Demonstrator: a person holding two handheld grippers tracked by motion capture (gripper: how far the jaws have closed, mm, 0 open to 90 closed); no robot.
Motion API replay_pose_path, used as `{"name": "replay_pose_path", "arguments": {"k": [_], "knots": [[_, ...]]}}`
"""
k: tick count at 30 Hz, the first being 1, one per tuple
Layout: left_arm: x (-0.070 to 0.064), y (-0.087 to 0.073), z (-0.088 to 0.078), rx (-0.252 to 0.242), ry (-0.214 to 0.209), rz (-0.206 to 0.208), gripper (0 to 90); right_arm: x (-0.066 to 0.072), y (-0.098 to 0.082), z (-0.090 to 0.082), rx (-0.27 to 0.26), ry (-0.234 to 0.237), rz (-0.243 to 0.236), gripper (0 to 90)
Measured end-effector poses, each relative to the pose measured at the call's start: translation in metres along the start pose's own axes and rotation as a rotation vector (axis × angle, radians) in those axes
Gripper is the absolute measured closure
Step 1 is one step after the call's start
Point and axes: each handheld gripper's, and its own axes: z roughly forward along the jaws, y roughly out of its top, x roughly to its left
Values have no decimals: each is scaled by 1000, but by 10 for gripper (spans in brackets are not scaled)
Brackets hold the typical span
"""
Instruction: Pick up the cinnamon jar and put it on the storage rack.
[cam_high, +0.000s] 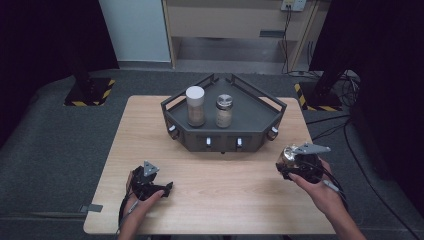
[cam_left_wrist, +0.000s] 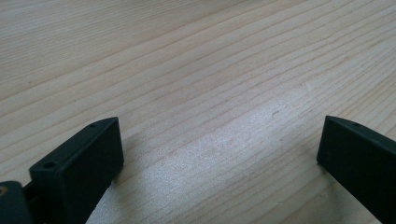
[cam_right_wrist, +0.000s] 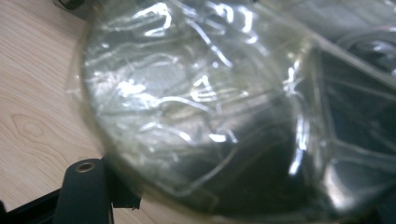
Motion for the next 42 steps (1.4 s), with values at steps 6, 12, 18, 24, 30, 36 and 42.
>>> {"name": "replay_pose_path", "arguments": {"k": [6,12,18,24,30,36,42], "knots": [[0,0,0,0,0,0,0,1,16,-4,-3,2,-20,312],[0,0,0,0,0,0,0,3,31,-9,-9,-3,-37,312],[0,0,0,0,0,0,0,4,44,-11,-11,-5,-57,312],[0,0,0,0,0,0,0,5,58,-9,-2,-2,-77,313],[0,0,0,0,0,0,0,3,68,-6,-1,6,-72,312],[0,0,0,0,0,0,0,1,82,0,0,-1,-82,312],[0,0,0,0,0,0,0,1,95,4,-4,-2,-96,312]]}}
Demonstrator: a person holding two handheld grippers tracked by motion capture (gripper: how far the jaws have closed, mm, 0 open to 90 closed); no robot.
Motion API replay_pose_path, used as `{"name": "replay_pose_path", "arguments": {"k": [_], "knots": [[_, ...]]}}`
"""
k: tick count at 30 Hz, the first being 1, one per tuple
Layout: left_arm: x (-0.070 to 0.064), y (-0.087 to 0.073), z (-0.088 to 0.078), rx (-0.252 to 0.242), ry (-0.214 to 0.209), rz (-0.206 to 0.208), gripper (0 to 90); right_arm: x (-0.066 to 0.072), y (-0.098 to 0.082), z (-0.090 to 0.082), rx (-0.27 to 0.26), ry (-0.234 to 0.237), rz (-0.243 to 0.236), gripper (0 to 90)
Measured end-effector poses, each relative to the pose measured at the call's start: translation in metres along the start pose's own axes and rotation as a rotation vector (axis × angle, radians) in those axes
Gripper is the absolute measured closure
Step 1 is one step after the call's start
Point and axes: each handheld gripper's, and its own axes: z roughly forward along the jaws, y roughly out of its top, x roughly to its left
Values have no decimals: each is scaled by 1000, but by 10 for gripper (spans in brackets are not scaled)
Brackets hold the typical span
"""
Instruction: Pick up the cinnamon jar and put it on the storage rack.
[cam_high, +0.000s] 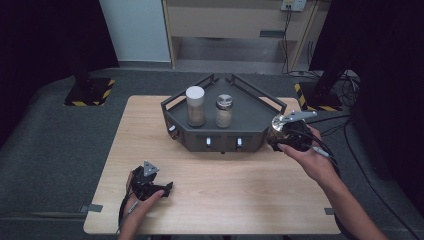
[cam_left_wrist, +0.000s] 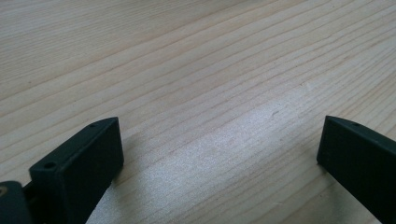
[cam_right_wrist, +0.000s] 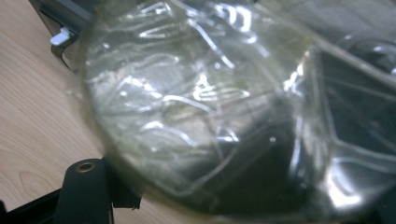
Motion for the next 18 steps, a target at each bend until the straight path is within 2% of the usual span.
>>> {"name": "replay_pose_path", "arguments": {"k": [7,18], "knots": [[0,0,0,0,0,0,0,1,16,7,3,-2,-21,312],[0,0,0,0,0,0,0,0,39,21,4,1,-24,312]]}}
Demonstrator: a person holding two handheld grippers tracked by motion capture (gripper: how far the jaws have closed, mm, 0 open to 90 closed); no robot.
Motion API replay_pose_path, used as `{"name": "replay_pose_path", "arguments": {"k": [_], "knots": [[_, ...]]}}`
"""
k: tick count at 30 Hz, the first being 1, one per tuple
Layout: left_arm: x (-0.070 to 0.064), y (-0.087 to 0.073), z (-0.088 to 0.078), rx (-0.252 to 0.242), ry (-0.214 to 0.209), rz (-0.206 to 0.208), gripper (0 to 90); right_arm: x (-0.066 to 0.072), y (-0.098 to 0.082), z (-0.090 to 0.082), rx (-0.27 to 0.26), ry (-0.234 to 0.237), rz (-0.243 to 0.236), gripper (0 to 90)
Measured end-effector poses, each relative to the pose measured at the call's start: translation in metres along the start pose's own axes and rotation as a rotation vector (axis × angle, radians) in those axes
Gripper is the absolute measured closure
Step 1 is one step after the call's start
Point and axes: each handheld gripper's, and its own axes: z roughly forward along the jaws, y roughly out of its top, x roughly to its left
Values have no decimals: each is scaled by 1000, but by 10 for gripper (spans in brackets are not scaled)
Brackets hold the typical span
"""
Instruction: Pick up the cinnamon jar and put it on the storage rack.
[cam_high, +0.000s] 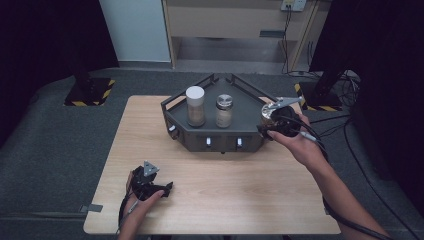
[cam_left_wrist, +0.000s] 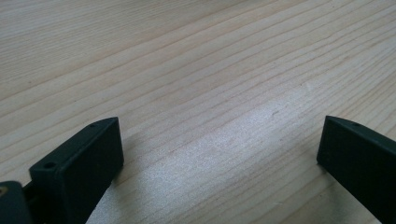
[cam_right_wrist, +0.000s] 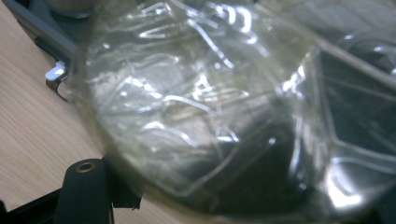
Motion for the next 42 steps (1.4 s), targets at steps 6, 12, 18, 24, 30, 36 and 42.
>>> {"name": "replay_pose_path", "arguments": {"k": [6,12,18,24,30,36,42], "knots": [[0,0,0,0,0,0,0,-1,12,8,1,-4,-3,312],[0,0,0,0,0,-1,0,-1,18,15,3,-11,-4,312],[0,0,0,0,0,0,0,-5,25,25,14,-20,2,312],[0,0,0,-1,0,-1,0,-10,32,34,18,-19,15,312],[0,0,0,-2,0,-2,0,-15,39,38,14,-14,27,312],[0,0,0,-2,0,-2,0,-20,45,40,5,-19,39,312],[0,0,0,-2,0,-1,0,-20,48,45,13,-21,44,312]]}}
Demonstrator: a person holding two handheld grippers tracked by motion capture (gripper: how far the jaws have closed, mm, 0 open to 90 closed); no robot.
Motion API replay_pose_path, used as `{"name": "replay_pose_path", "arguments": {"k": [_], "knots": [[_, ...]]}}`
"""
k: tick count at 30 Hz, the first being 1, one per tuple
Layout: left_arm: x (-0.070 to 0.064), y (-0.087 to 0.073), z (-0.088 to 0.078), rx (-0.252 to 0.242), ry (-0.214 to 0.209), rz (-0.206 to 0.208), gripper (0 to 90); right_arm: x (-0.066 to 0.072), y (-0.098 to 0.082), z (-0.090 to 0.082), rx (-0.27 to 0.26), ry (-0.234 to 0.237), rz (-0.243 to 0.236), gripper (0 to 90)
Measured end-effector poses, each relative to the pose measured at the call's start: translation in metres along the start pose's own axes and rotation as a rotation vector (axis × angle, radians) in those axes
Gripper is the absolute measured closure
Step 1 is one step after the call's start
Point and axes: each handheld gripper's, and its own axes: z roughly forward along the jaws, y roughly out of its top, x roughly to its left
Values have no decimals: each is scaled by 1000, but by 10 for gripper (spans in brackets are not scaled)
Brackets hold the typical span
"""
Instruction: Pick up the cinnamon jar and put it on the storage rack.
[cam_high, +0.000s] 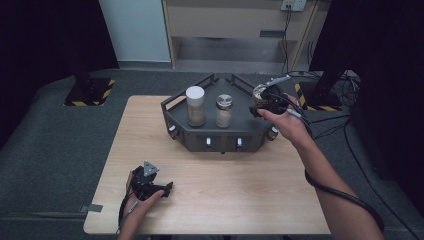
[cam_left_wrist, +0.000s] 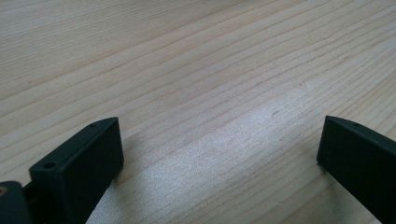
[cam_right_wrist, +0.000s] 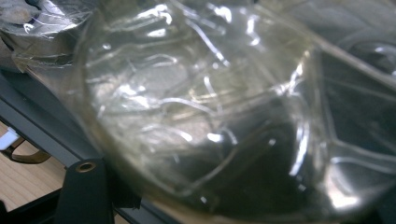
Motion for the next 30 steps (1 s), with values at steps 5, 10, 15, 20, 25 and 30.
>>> {"name": "replay_pose_path", "arguments": {"k": [5,10,15,20,25,30], "knots": [[0,0,0,0,0,0,0,2,1,6,10,7,-3,312],[0,0,0,0,0,0,0,2,0,11,13,13,4,312],[0,0,0,0,0,0,0,2,0,17,19,16,13,312],[0,0,0,0,0,0,0,2,0,23,30,18,11,312],[0,0,0,0,0,-1,0,3,-1,28,34,20,20,312],[0,0,0,0,0,-2,0,3,-4,32,34,24,31,312]]}}
